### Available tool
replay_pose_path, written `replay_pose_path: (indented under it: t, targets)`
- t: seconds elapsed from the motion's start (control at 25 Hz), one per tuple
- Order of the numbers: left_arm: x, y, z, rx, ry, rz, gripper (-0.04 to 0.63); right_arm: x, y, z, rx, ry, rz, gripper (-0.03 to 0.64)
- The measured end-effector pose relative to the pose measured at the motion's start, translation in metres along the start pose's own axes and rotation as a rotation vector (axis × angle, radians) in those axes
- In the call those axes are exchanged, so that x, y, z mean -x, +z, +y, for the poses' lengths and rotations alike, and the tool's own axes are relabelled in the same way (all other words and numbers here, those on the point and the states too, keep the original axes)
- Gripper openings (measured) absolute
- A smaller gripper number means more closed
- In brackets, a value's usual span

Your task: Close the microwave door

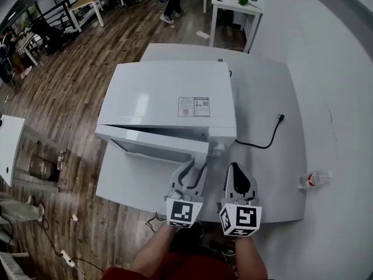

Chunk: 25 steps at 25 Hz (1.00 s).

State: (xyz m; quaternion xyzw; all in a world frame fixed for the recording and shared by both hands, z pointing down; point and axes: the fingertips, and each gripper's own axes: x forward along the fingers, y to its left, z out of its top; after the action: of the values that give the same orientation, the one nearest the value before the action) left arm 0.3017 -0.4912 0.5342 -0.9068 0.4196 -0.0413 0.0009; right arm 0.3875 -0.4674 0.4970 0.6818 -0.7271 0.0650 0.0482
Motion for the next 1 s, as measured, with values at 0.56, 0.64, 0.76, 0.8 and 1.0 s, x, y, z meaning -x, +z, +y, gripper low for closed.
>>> replay_pose_path:
  t: [0.56, 0.64, 0.76, 0.8, 1.0]
  targets:
    - [-0.039, 0.003, 0.017, 0.003, 0.057, -0.021, 0.137, -0.043, 0.007, -0.024, -0.003, 0.026, -0.01, 0.029]
    - [-0.044, 0.002, 0.02, 0.014, 0.075, -0.008, 0.137, -0.046, 0.008, -0.026, 0.0, 0.032, -0.007, 0.029]
    - [-0.044, 0.003, 0.021, 0.014, 0.098, -0.015, 0.137, -0.048, 0.013, -0.028, 0.005, 0.04, -0.006, 0.029]
    - [-0.044, 0.003, 0.022, 0.016, 0.103, -0.013, 0.137, -0.047, 0.015, -0.028, 0.009, 0.042, -0.007, 0.029]
    - [-0.044, 0.0, 0.021, 0.028, 0.132, 0.019, 0.137, -0.041, 0.024, -0.036, 0.013, 0.035, -0.022, 0.029]
